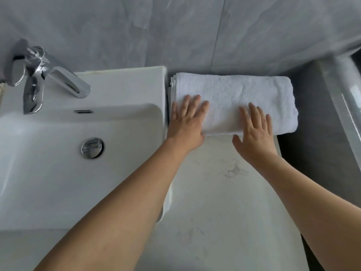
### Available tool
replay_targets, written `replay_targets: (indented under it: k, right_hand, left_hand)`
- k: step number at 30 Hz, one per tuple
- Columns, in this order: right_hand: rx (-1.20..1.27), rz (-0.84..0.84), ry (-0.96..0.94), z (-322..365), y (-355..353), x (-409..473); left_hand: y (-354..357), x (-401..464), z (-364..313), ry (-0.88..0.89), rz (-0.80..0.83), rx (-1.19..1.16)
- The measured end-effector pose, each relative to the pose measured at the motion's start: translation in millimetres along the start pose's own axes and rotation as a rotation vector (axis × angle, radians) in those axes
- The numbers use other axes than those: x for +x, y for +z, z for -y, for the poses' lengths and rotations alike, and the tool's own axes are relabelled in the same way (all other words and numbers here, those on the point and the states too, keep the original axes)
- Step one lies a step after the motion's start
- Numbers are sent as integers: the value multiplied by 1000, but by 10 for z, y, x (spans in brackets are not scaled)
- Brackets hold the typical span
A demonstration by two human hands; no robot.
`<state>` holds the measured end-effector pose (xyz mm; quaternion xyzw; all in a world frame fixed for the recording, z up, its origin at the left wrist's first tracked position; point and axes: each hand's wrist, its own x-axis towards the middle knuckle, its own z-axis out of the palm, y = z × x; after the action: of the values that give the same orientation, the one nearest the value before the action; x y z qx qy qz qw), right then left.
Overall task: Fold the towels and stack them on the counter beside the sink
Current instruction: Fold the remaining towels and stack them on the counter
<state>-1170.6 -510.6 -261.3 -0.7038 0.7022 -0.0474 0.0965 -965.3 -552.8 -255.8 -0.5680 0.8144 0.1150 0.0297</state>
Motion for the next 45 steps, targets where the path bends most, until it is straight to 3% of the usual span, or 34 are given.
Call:
replay_targets:
  k: [4,10,23,27,30,38,45]
  right_hand:
    - [-4,19,-117,-82,85,178]
    - [0,19,-118,-75,141,333]
    - [-50,62,-77,-2,82,371]
    - [10,22,-146,165,-95,236]
    - [102,-86,-202,449,-173,89]
    - [322,-287,-357,1608,-183,-309]
    - [388,-251,-464,3040,101,-612]
  left_hand:
    - [77,87,-4,-43,3,65]
    - [77,165,103,-22,-49,64]
    - [-19,195,104,-17,30,67]
    - [-140,-79,222,55,-114,-25]
    - [-188,-395,320,24,-277,-86]
    - [-318,-1358,987,-81,-443,-218]
    - [-361,-2254,2193,-192,-541,-293]
